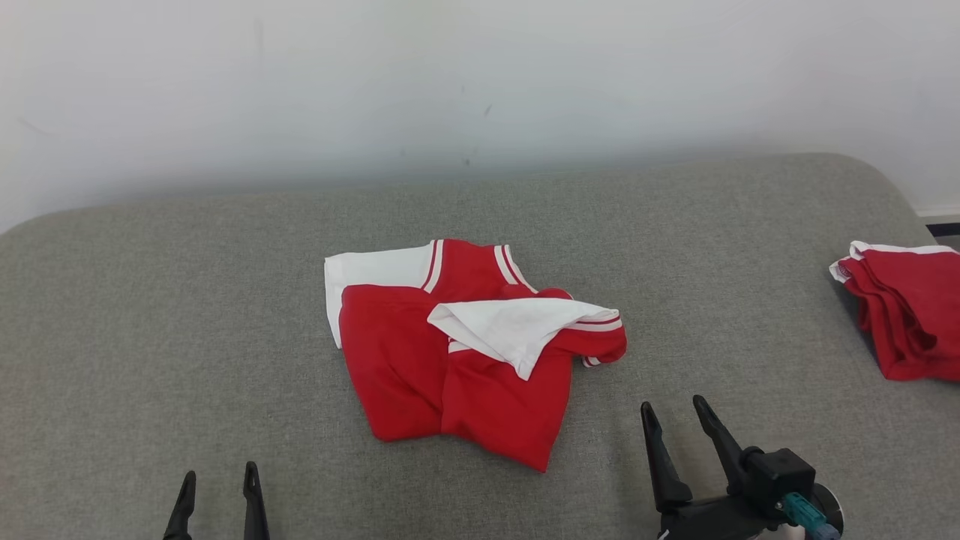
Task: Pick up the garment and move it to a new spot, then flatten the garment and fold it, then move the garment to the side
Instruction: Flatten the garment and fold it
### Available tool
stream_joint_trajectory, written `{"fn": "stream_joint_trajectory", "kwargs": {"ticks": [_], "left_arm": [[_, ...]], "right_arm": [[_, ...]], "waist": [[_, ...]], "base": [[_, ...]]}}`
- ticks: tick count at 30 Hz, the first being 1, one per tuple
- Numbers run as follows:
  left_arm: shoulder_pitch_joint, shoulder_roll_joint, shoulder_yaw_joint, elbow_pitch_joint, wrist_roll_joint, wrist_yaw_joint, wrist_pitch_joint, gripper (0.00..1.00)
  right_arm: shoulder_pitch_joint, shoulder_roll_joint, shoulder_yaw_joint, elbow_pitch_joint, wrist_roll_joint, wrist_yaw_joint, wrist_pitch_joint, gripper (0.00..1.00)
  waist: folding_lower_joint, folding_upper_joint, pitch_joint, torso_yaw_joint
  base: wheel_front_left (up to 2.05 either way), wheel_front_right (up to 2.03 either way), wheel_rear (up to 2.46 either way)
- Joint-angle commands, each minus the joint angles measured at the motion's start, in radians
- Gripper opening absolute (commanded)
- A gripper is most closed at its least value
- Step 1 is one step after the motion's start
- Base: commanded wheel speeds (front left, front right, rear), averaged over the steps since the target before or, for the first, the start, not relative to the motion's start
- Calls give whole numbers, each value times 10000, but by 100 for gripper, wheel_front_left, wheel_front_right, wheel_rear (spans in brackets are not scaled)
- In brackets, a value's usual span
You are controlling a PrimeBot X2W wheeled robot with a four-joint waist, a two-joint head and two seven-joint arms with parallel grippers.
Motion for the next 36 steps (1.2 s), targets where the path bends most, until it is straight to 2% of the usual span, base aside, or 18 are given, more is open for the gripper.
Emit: {"fn": "stream_joint_trajectory", "kwargs": {"ticks": [1, 11, 22, 27, 29, 31, 34, 35, 36], "left_arm": [[-20, -29, -39, -52, -13, -28, -29, 100], [-554, -28, -916, -134, -689, 276, -29, 100], [-919, -28, -1436, -273, -881, 439, -30, 100], [-910, -28, -1451, -317, -895, 464, -30, 100], [-909, -28, -1477, -307, -905, 500, -30, 100], [-917, -29, -1514, -287, -938, 502, -30, 100], [-1001, -29, -1579, -262, -970, 500, -30, 100], [-1025, -29, -1597, -261, -978, 515, -30, 100], [-1035, -29, -1603, -255, -973, 520, -30, 100]], "right_arm": [[-132, 11, 126, 42, 139, -29, 4, 100], [-1474, 9, 1167, 737, 666, -29, 6, 100], [-2545, 5, 1144, 1820, 719, -29, 3, 100], [-2565, 5, 1188, 1975, 741, -29, 5, 92], [-2535, 5, 1214, 2015, 784, -29, 5, 84], [-2537, 7, 1220, 2079, 781, -29, 5, 63], [-2655, 7, 1144, 2054, 777, -29, 5, 26], [-2709, 7, 1101, 1877, 809, -29, 3, 0], [-2694, 11, 1114, 1737, 800, -29, 3, 0]], "waist": [[1, 0, 126, 62], [1, 0, 933, 882], [1, 0, 1521, 1738], [1, 0, 1622, 1826], [1, 0, 1624, 1822], [1, 0, 1623, 1819], [1, 0, 1642, 1814], [1, 0, 1643, 1806], [1, 0, 1623, 1792]], "base": [[0, 0, 0], [0, 0, 0], [0, 0, 0], [0, 0, 0], [0, 0, 0], [0, 0, 0], [0, 0, 0], [0, 0, 0], [0, 0, 0]]}}
